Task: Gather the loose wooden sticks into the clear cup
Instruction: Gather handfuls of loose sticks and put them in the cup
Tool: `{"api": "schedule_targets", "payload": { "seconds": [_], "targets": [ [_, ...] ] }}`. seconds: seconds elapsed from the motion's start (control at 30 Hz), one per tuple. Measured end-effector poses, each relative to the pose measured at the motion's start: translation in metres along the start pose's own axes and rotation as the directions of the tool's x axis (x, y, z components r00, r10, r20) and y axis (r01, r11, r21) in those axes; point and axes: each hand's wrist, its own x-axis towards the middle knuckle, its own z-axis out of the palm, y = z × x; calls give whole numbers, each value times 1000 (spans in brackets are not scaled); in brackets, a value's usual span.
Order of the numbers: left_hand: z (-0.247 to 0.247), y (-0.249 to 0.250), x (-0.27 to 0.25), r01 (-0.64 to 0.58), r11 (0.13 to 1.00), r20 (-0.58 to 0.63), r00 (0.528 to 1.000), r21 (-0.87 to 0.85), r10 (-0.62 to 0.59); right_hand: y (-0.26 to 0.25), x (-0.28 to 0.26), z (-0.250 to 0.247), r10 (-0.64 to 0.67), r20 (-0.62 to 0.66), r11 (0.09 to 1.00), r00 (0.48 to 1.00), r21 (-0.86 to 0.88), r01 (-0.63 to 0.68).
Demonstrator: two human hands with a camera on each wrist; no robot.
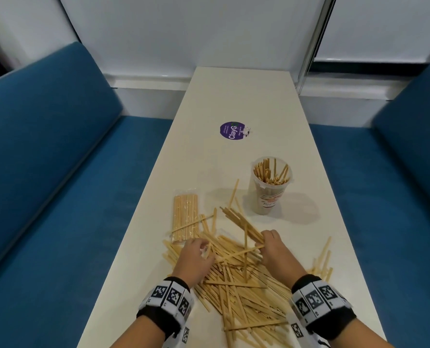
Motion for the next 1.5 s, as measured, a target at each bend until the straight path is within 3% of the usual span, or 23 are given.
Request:
{"api": "schedule_targets", "payload": {
  "seconds": [0.17, 0.27, 0.37, 0.43, 0.53, 0.63, 0.7, 0.77, 0.9, 1.0, 1.03, 1.1, 1.2, 1.5],
  "targets": [
    [-11, 29, -2, -40, 987, -35, 999, -156, 35, -14, 2, -21, 30, -60, 987, 998, 162, -20],
    [-14, 43, -1, -85, 985, 6, 996, -153, 87, -22, 3, -31, 21, -95, 980, 995, 201, -2],
    [-15, 50, 0, -138, 990, 76, 987, -37, 140, -26, 1, -37, 6, -113, 976, 994, 218, 19],
    [-19, 53, 2, -189, 971, 116, 978, 150, 172, -28, 1, -40, 10, -116, 976, 993, 215, 15],
    [-30, 61, 0, -336, 795, 198, 942, 505, 272, -30, 0, -44, 22, -110, 977, 994, 212, 2],
    [-28, 66, -4, -477, 691, 314, 879, 544, 359, -33, -2, -38, -3, -89, 985, 996, 171, 18],
    [-22, 70, -7, -488, 747, 348, 867, 451, 357, -37, -2, -35, -17, -85, 985, 996, 170, 31],
    [-18, 68, -9, -433, 844, 355, 879, 318, 318, -40, -2, -33, -5, -80, 983, 997, 181, 19],
    [-21, 52, -12, -305, 946, 339, 906, 113, 252, -37, -1, -36, 57, -102, 979, 993, 202, -35],
    [-23, 42, -9, -97, 978, 235, 962, -186, 140, -36, -1, -35, 99, -78, 965, 992, 252, -76],
    [-22, 42, -8, 5, 942, 216, 974, -334, 71, -40, -2, -34, 102, -67, 955, 992, 286, -79],
    [-21, 48, -9, 176, 788, 254, 967, -589, -26, -50, -4, -29, 90, -69, 935, 994, 349, -60],
    [-19, 64, -16, 305, 593, 351, 935, -745, -40, -64, -6, -14, 64, -63, 928, 996, 372, -36],
    [-4, 77, -22, 351, 537, 347, 931, -767, -113, -96, -23, 11, 79, 1, 966, 997, 247, -76]
  ]
}}
